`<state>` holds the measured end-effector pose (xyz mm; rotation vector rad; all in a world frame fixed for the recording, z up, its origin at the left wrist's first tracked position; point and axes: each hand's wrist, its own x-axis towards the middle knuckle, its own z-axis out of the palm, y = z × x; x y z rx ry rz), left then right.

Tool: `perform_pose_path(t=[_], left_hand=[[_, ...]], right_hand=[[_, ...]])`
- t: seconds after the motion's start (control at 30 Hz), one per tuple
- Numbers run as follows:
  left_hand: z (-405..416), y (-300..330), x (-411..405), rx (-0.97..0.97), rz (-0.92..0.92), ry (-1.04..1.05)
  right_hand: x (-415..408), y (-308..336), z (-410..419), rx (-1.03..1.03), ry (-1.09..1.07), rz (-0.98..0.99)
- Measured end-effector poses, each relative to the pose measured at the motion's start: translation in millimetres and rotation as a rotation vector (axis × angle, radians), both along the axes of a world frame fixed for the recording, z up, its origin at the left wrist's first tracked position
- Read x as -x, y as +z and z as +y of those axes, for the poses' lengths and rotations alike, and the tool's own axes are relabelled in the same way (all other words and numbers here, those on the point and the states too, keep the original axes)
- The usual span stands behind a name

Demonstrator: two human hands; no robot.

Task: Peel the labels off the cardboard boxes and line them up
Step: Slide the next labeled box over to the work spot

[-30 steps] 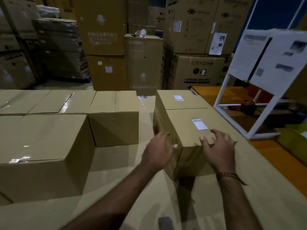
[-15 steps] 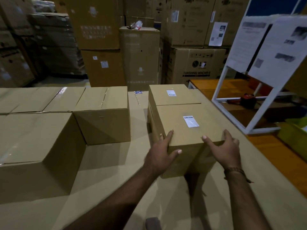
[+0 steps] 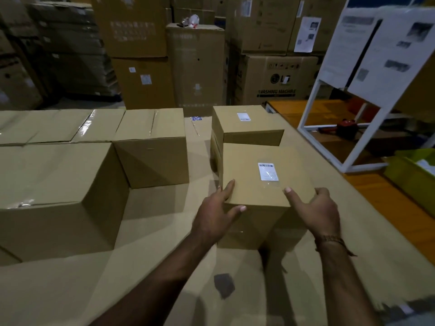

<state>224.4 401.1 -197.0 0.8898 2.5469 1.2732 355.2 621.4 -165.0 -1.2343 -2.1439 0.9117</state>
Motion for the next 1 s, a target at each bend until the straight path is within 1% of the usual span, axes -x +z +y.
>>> perform_pose_path(t=[0.27, 0.47, 0.67, 0.83, 1.0], left_hand=[[-106.5, 5.3, -57.0, -0.024, 0.013, 0.003], [-215.0, 6.7, -104.2, -0.043, 0.007, 0.026], [-316.9, 12.1, -147.6, -0.069, -0.032, 0.063], [-390.6, 15.4, -165.9, -0.053, -0.065, 0.14], [-448.8, 26.5, -162.0, 0.015, -0.103, 0.235]], right_hand=[[-49.2, -5.5, -84.0, -0.052, -0.005, -0.065], [-88.8, -10.8, -183.2, -0.135, 0.084, -0.077], [-117.6, -14.0, -271.9, -0.159, 0.153, -0.107], [-120.1, -18.6, -329.7, -0.129, 0.223, -0.083], [-94.3, -21.8, -377.7, -0.098, 0.342, -0.101]])
